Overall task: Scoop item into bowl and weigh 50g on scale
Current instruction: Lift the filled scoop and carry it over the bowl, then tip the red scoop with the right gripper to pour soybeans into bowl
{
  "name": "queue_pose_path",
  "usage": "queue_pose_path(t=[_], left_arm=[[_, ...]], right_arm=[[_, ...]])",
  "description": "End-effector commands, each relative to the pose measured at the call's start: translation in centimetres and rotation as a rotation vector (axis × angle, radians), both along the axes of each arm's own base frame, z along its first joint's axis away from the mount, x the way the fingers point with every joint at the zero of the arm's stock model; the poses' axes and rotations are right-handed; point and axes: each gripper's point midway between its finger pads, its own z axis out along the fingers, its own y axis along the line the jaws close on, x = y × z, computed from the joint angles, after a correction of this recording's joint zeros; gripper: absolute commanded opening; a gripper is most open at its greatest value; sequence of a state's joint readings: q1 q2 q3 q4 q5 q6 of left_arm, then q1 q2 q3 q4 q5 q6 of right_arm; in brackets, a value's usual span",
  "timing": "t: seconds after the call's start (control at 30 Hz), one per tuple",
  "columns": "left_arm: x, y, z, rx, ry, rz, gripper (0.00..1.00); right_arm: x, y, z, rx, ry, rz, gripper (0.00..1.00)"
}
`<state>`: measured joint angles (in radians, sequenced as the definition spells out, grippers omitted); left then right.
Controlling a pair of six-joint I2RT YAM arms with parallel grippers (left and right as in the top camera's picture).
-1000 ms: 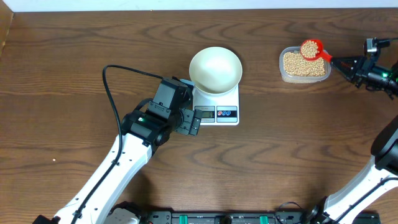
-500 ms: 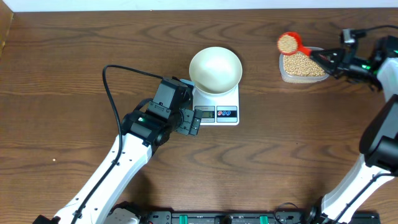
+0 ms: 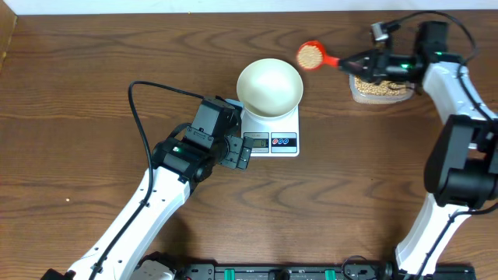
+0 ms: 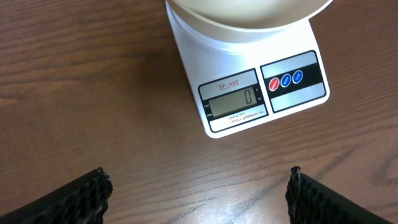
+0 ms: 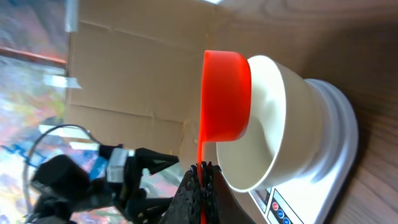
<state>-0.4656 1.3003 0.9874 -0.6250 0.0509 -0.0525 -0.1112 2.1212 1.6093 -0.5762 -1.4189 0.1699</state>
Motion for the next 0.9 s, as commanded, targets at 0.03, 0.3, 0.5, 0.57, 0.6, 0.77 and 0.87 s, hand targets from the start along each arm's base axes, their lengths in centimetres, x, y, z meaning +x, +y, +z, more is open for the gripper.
queue_pose_path(t=[0.03, 0.3, 0.5, 0.57, 0.6, 0.77, 0.87], left_arm=[[-0.4, 0.3, -0.8, 0.009, 0.022, 0.004, 0.92], [-0.4, 0.3, -0.8, 0.008, 0.022, 0.004, 0.92], [-0.4, 0.3, -0.8, 0.008, 0.022, 0.004, 0.92], [-0.4, 0.3, -0.8, 0.008, 0.022, 0.004, 0.92], [-0.4, 0.3, -0.8, 0.009, 0.022, 0.004, 0.92], [-0.4, 0.3, -0.8, 0.008, 0.022, 0.004, 0.92], [-0.4, 0.3, -0.8, 0.008, 0.022, 0.004, 0.92]], right_arm=[[-0.1, 3.3, 0.3, -0.063, -0.001, 0.030, 0.01], [-0.8, 6.8, -0.5, -0.156, -0.047, 0.069, 0.01], [-1.4, 9.3, -0.8, -0.278, -0.144, 0.088, 0.01], [-1.5, 9.7, -0.9, -0.359, -0.172, 0.071, 0.01], [-1.5, 9.7, -1.0, -0.407, -0.181, 0.056, 0.01], [-1.5, 9.1, -1.1, -0.602, -0.241, 0.001, 0.01], [-1.7, 9.0, -1.3, -0.711, -0.274, -0.019, 0.01]])
